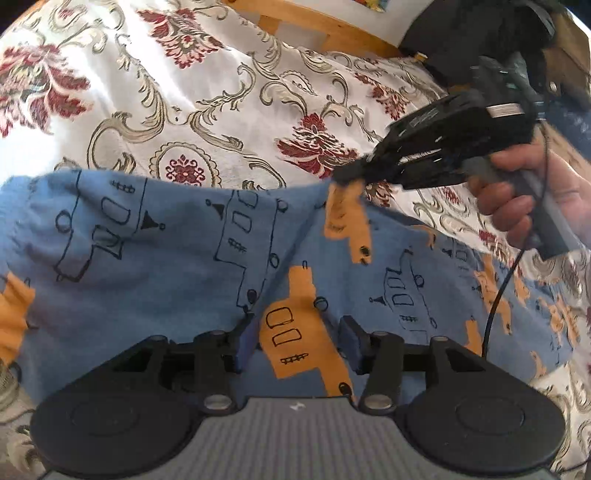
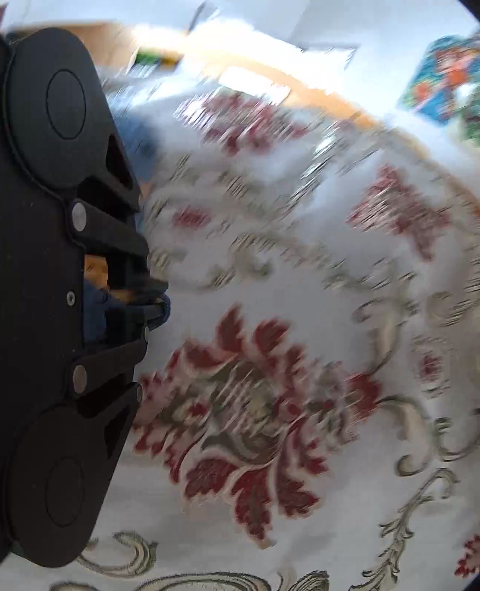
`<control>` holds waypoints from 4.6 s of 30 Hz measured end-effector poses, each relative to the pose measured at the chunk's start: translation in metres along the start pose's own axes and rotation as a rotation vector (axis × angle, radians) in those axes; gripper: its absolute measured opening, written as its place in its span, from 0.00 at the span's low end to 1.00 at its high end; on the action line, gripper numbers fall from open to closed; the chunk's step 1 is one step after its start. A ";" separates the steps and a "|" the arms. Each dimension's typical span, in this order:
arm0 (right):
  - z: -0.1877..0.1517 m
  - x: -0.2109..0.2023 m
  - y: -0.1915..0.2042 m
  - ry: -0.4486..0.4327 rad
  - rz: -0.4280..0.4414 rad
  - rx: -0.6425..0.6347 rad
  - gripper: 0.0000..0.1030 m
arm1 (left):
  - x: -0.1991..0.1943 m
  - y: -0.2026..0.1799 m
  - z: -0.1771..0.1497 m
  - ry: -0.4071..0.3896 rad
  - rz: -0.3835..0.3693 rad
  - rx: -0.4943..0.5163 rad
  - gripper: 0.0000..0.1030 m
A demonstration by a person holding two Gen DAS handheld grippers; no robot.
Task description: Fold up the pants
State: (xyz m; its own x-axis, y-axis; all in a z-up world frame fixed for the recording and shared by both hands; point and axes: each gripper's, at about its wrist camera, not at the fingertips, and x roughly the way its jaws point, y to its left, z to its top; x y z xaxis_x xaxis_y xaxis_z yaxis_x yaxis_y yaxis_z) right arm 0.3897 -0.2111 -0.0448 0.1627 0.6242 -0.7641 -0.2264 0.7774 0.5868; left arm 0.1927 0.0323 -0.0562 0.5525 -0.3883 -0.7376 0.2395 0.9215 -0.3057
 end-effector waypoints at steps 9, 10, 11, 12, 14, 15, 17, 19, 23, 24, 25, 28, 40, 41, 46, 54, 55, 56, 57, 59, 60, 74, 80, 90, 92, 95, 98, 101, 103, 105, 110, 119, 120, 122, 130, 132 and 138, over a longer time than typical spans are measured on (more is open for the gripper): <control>-0.043 -0.051 0.032 -0.078 -0.228 -0.473 0.44 | -0.024 0.021 0.002 -0.012 0.091 0.006 0.72; -0.056 -0.041 0.037 -0.056 -0.279 -0.544 0.43 | -0.025 0.024 0.003 -0.013 0.094 -0.004 0.72; -0.065 -0.031 0.040 -0.036 -0.315 -0.602 0.41 | -0.027 0.027 0.003 -0.016 0.099 -0.012 0.72; -0.077 -0.018 0.042 -0.019 -0.353 -0.672 0.36 | -0.028 0.029 0.003 -0.017 0.106 -0.016 0.72; -0.097 -0.001 0.045 -0.055 -0.514 -0.854 0.35 | -0.030 0.034 0.003 -0.018 0.114 -0.020 0.72; -0.101 0.000 0.044 -0.100 -0.572 -0.910 0.35 | -0.032 0.036 0.001 -0.018 0.119 -0.019 0.72; -0.092 -0.006 0.037 -0.193 -0.698 -0.864 0.34 | -0.038 0.039 -0.002 -0.013 0.154 -0.009 0.72; -0.078 -0.023 0.028 -0.263 -0.730 -0.773 0.34 | -0.045 0.040 -0.004 -0.008 0.174 -0.009 0.74; -0.087 -0.047 0.042 -0.254 -0.458 -0.710 0.38 | -0.060 0.031 -0.001 -0.060 0.134 0.033 0.83; -0.092 -0.043 0.047 -0.222 -0.383 -0.704 0.42 | -0.060 0.029 0.002 -0.077 0.108 0.047 0.83; -0.098 -0.036 0.049 -0.180 -0.315 -0.688 0.43 | -0.059 0.027 0.006 -0.087 0.094 0.052 0.83; -0.106 -0.013 0.044 -0.168 -0.385 -0.672 0.43 | -0.046 0.030 0.019 -0.107 0.103 0.045 0.83; -0.200 -0.141 0.005 -0.518 -0.611 -0.282 0.97 | -0.053 0.043 0.022 -0.108 0.200 -0.069 0.92; -0.218 -0.150 0.005 -0.531 -0.620 -0.223 0.99 | -0.053 0.030 0.019 -0.097 0.185 -0.051 0.92; -0.307 -0.193 -0.003 -0.586 -0.694 0.034 0.99 | -0.041 -0.047 0.016 -0.067 0.035 0.061 0.97; -0.373 -0.260 -0.072 -0.859 -0.593 0.516 0.98 | 0.010 -0.209 0.024 -0.029 -0.222 0.395 0.98; -0.380 -0.263 -0.082 -0.871 -0.563 0.571 0.97 | 0.017 -0.226 0.024 -0.023 -0.236 0.446 0.98; -0.385 -0.264 -0.089 -0.882 -0.522 0.604 0.95 | 0.025 -0.245 0.025 -0.016 -0.248 0.507 0.98; -0.390 -0.266 -0.096 -0.892 -0.470 0.628 0.95 | 0.032 -0.259 0.025 -0.013 -0.257 0.556 0.98; -0.396 -0.267 -0.106 -0.910 -0.414 0.654 0.94 | 0.045 -0.285 0.024 -0.016 -0.275 0.654 0.98; -0.397 -0.267 -0.108 -0.916 -0.408 0.664 0.92 | 0.053 -0.299 0.024 -0.019 -0.281 0.703 0.98; -0.405 -0.257 -0.121 -0.931 -0.362 0.962 0.61 | 0.159 -0.368 0.029 -0.001 -0.279 0.731 0.95; -0.391 -0.253 -0.122 -0.954 -0.345 1.095 0.66 | 0.172 -0.383 0.020 0.019 -0.296 0.713 0.95; -0.413 -0.241 -0.133 -1.019 -0.338 1.020 0.17 | 0.156 -0.353 0.035 0.032 -0.316 0.541 0.95; -0.413 -0.241 -0.132 -1.036 -0.339 1.005 0.15 | 0.150 -0.344 0.041 0.043 -0.342 0.482 0.95; -0.410 -0.241 -0.120 -1.046 -0.395 0.931 0.14 | 0.142 -0.331 0.047 0.085 -0.405 0.401 0.95; -0.401 -0.245 -0.092 -1.061 -0.515 0.737 0.14 | 0.136 -0.321 0.052 0.170 -0.503 0.338 0.95; -0.386 -0.241 -0.057 -1.058 -0.641 0.492 0.14 | 0.129 -0.311 0.056 0.239 -0.605 0.280 0.95; -0.377 -0.233 -0.035 -1.033 -0.712 0.340 0.14 | 0.127 -0.305 0.058 0.286 -0.667 0.245 0.95; -0.370 -0.220 -0.016 -0.990 -0.778 0.198 0.14 | 0.124 -0.299 0.064 0.314 -0.704 0.218 0.95; -0.362 -0.189 0.017 -0.890 -0.846 -0.065 0.14 | 0.119 -0.281 0.074 0.352 -0.740 0.170 0.95; -0.355 -0.149 0.047 -0.768 -0.871 -0.281 0.14 | 0.122 -0.242 0.077 0.347 -0.684 0.080 0.68; -0.355 -0.146 0.049 -0.757 -0.874 -0.296 0.14 | 0.124 -0.238 0.077 0.354 -0.670 0.061 0.60; -0.352 -0.142 0.052 -0.744 -0.875 -0.315 0.14 | 0.128 -0.226 0.077 0.362 -0.635 0.016 0.29; -0.353 -0.127 0.071 -0.711 -0.852 -0.405 0.14 | 0.119 -0.185 0.075 0.327 -0.631 -0.062 0.12; -0.354 -0.123 0.077 -0.702 -0.840 -0.432 0.14 | 0.112 -0.177 0.075 0.315 -0.627 -0.071 0.12; -0.355 -0.111 0.102 -0.699 -0.762 -0.525 0.14 | 0.073 -0.136 0.073 0.229 -0.621 -0.074 0.12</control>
State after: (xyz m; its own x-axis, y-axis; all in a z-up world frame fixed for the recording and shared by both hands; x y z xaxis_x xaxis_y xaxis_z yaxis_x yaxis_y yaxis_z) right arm 0.0076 -0.2284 0.0052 0.8866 0.0420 -0.4606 -0.1854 0.9446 -0.2708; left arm 0.2583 -0.1222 -0.0244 0.1434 -0.8435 -0.5177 0.3985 0.5280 -0.7499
